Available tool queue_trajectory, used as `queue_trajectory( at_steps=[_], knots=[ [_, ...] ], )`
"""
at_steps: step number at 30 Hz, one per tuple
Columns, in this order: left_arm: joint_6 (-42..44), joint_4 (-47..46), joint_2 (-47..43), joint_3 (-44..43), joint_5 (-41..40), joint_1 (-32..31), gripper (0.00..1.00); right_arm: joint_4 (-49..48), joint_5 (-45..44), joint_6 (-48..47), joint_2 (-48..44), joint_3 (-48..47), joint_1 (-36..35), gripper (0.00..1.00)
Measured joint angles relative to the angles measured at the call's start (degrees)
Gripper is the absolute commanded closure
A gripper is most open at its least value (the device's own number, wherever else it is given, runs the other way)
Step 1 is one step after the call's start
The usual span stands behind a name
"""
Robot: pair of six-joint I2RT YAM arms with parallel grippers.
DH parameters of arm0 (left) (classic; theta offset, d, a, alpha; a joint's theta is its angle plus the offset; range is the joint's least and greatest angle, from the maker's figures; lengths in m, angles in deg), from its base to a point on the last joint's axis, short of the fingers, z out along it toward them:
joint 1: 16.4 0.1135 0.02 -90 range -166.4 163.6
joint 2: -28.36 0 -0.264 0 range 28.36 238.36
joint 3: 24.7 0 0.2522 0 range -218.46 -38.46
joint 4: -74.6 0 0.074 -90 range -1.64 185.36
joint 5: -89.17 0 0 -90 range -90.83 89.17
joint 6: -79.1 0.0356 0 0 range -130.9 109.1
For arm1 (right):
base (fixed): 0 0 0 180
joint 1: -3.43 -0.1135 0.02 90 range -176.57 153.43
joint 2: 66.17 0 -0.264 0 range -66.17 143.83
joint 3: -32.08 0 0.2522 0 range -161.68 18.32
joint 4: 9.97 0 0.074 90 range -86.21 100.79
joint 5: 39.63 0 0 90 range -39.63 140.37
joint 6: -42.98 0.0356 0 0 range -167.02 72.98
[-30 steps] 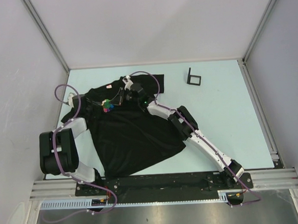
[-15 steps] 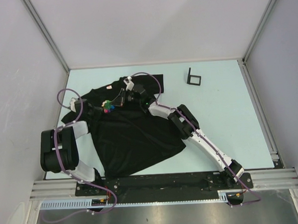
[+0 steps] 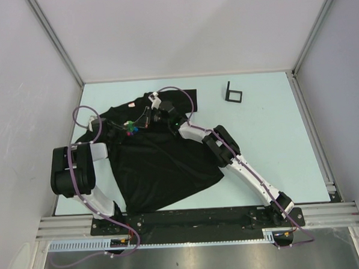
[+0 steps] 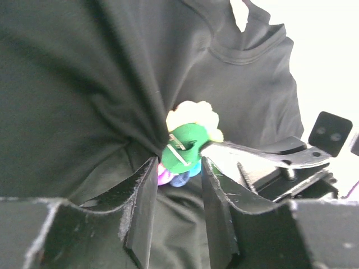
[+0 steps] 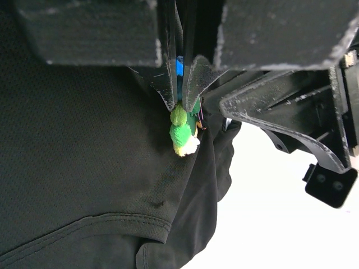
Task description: Remove the brooch from the garment
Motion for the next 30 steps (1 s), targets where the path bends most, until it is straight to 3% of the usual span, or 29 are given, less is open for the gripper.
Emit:
queue_trajectory(
  at_steps=[19,30],
  knots=[
    [-2.05,-2.36,4.09,-2.71,2.19,0.07,0.66,1.55,-0.42,-3.58,-0.44,0.02,-0.13,1.00],
    [-2.01,-2.40,5.22,-3.21,2.34,0.07,0.79,2.38,-0.44,-5.88,-0.79,0.24,-0.13,1.00]
  ],
)
